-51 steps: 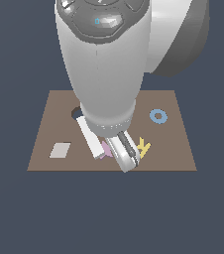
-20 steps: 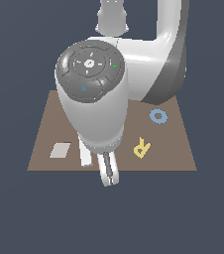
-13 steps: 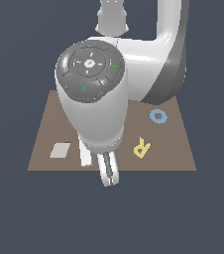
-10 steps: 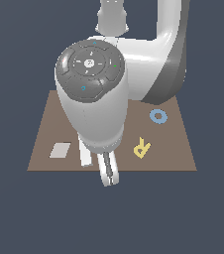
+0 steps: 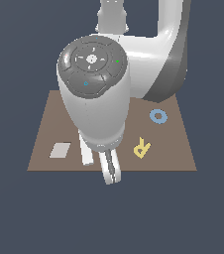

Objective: Insert a designated object into the corresponding slot on a board.

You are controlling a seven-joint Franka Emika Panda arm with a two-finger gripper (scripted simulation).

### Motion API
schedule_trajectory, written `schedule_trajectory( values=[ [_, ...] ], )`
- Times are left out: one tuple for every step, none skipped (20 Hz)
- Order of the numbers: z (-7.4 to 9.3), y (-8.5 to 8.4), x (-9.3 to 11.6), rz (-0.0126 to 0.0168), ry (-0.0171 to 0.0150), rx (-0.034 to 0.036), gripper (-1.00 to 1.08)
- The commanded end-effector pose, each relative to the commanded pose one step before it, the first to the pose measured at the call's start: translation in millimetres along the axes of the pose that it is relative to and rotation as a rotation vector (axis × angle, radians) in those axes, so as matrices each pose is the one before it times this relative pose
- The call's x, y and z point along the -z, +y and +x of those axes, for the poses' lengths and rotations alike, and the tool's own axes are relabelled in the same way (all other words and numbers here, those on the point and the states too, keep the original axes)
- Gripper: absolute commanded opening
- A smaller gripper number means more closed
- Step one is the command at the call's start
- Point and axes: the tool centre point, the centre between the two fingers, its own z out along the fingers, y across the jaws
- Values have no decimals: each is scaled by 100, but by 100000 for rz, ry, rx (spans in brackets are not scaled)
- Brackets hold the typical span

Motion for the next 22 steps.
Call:
schedule_trajectory(
  values=[
    [-304,236,45,53,1,2546,-100],
    [-158,141,11,6,0,1389,-100],
    [-176,158,13,7,1,1552,-100],
    [-194,174,14,8,1,1715,-100],
    [-212,191,15,8,1,1876,-100],
    [-230,208,17,9,1,2037,-100],
    [-248,224,18,10,1,2198,-100],
    [-265,241,19,11,1,2358,-100],
    [-282,258,21,12,1,2516,-100],
    [-300,274,22,12,2,2674,-100],
    [-316,291,23,13,2,2830,-100],
    [-333,307,25,14,2,2984,-100],
    [-349,324,26,15,2,3136,-100],
    [-364,340,27,15,3,3285,-100],
    [-379,356,28,16,3,3431,-100],
    [-394,372,29,16,3,3574,-100],
    [-407,387,30,16,3,3712,-100],
    [-416,399,31,16,3,3810,-100],
    [-401,387,30,15,3,3685,-100],
    [-382,371,28,14,3,3522,-100],
    [-363,355,26,13,3,3357,-100],
    [-343,339,25,12,2,3189,-100]
  ],
)
